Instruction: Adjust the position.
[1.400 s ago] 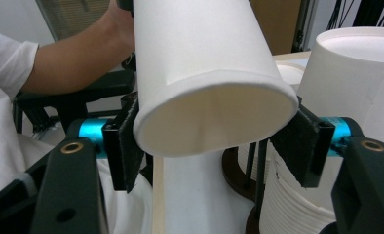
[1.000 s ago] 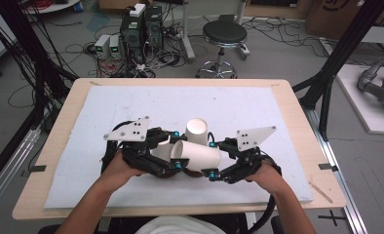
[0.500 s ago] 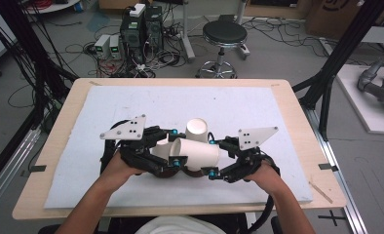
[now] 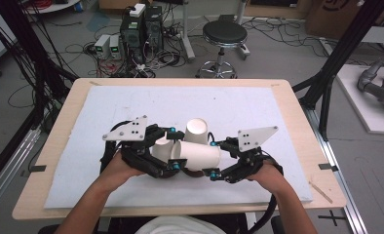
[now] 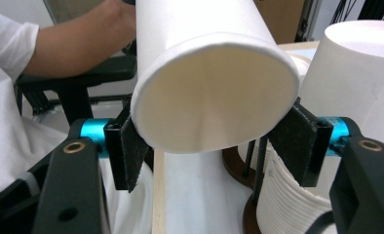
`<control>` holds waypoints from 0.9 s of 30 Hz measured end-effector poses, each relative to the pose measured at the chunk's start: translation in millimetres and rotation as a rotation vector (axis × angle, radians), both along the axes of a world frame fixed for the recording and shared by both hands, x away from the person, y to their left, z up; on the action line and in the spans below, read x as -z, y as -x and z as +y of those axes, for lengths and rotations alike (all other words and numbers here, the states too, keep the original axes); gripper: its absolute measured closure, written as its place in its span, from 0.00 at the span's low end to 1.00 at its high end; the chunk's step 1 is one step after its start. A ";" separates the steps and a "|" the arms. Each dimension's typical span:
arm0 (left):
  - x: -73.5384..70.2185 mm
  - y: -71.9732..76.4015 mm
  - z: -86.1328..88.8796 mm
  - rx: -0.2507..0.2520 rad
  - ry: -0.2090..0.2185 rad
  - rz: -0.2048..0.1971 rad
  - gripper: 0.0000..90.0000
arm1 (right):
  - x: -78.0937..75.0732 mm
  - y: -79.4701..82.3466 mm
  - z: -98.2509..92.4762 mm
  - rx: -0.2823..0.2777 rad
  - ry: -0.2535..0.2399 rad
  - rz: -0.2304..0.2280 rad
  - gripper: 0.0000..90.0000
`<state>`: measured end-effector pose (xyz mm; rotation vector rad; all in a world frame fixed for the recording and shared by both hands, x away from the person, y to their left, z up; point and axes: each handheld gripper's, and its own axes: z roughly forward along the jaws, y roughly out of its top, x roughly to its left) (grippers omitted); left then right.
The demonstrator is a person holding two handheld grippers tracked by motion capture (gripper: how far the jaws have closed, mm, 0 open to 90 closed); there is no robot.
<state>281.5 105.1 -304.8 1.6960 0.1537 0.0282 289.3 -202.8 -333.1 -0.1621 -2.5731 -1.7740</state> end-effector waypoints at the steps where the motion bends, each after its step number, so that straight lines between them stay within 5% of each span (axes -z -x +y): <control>1: 0.6 0.9 -0.2 0.025 -0.011 -0.014 0.40 | -0.6 -0.2 -0.4 0.005 0.012 0.001 0.39; 4: 1.1 0.2 -1.9 0.028 -0.024 -0.011 0.40 | -1.2 -0.5 -2.7 0.012 0.024 0.004 0.37; 12: 1.0 -1.0 1.0 0.009 0.021 -0.007 0.40 | 0.6 -1.4 -3.5 0.059 -0.072 0.034 0.24; 15: 3.4 -1.3 -0.2 0.012 0.005 -0.004 0.40 | 1.2 -2.4 -4.6 0.050 -0.118 0.042 0.28; 27: 2.7 -0.8 2.0 0.035 0.009 0.002 0.39 | -3.2 -1.0 -7.9 0.002 -0.086 0.014 0.40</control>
